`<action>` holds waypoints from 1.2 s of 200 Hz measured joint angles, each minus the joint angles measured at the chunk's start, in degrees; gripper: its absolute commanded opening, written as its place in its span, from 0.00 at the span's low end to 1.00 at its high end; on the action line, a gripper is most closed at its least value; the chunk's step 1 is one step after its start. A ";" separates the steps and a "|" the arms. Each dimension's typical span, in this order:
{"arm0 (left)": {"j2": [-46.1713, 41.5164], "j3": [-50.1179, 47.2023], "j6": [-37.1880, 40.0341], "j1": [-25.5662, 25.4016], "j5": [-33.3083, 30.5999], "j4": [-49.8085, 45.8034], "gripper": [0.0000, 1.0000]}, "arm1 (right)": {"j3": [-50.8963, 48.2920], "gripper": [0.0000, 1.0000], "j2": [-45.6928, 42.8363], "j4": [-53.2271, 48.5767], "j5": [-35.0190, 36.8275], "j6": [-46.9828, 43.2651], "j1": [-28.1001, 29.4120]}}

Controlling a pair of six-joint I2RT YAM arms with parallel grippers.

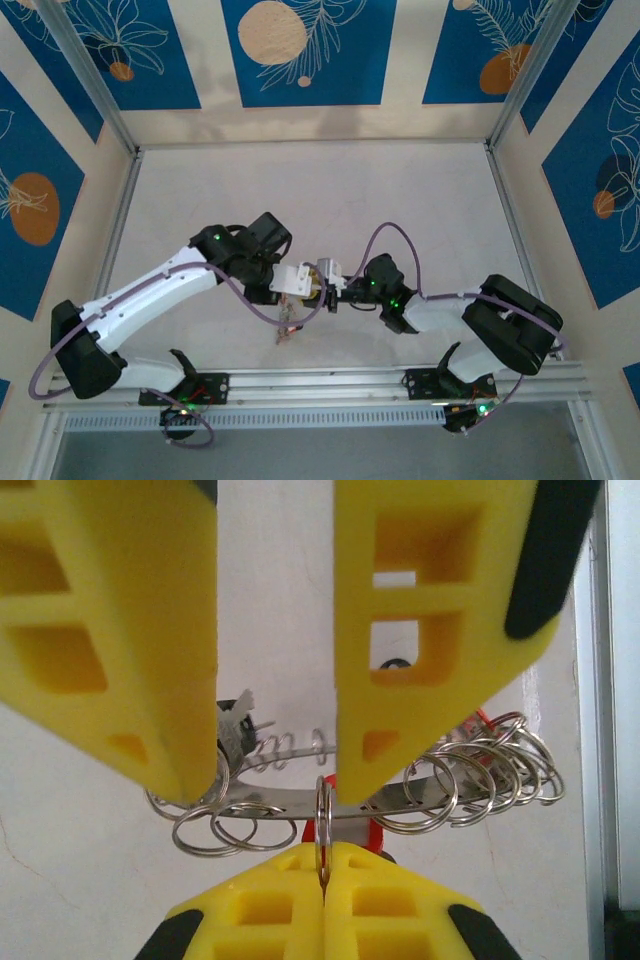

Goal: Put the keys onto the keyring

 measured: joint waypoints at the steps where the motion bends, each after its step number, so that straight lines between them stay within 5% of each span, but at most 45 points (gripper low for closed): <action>1: 0.02 0.04 -0.02 0.00 0.00 0.00 0.00 | 0.02 0.33 0.11 0.04 -0.07 0.11 0.00; 54: 0.04 0.87 0.02 -0.26 0.02 0.07 0.00 | 0.13 0.37 2.60 3.08 -2.05 3.23 0.00; 89: 0.11 2.62 0.44 -0.26 0.00 -0.35 0.00 | 0.13 0.18 2.60 3.23 -3.04 4.11 0.00; 173: 0.11 2.84 0.42 -0.26 0.55 -0.81 0.01 | 0.46 0.12 2.69 2.73 -3.10 4.09 -0.04; 192: -0.02 2.78 0.09 -0.26 0.57 -0.81 0.02 | 0.50 0.00 2.69 2.40 -3.06 4.00 -0.04; 240: -8.04 -3.72 -2.21 -0.24 2.05 4.63 0.23 | -0.59 0.00 2.69 5.95 -3.34 4.72 0.00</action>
